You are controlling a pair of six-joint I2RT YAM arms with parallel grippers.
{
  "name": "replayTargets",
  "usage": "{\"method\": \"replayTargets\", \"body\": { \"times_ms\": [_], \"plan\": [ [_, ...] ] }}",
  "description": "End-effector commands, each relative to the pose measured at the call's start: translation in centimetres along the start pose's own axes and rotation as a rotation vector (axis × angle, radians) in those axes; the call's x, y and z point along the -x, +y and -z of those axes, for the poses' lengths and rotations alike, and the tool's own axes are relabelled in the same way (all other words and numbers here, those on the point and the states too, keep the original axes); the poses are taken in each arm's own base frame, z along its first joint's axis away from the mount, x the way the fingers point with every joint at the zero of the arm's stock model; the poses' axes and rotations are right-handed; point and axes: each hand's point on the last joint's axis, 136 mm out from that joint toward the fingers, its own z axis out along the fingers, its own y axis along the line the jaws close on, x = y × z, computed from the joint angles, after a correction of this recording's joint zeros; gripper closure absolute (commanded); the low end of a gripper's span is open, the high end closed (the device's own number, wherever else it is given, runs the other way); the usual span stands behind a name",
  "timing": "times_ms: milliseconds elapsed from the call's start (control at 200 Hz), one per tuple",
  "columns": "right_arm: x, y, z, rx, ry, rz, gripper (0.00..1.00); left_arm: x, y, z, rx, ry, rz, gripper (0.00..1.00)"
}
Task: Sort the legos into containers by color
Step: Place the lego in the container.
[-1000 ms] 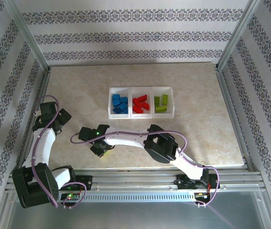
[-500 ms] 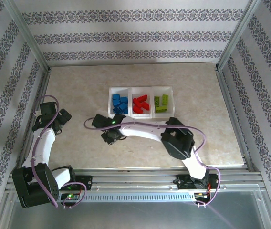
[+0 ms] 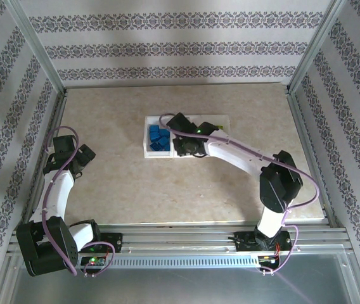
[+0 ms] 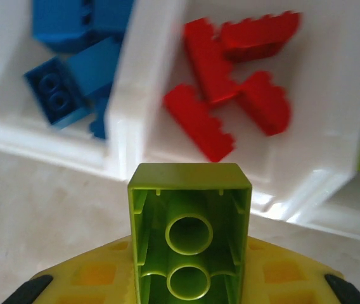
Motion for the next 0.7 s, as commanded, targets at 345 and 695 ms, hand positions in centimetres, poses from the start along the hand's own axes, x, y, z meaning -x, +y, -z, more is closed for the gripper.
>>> {"method": "replayTargets", "body": {
  "times_ms": [345, 695],
  "plan": [
    [3.1, -9.7, -2.0, -0.101, 0.025, -0.220, 0.76, 0.1, 0.2, -0.2, -0.005, -0.006, -0.009, 0.00],
    [3.5, -13.2, -5.6, -0.158, 0.087, -0.261, 0.76, 0.0, 0.1, -0.3, -0.008, 0.000, -0.011, 0.00]
  ]
}}
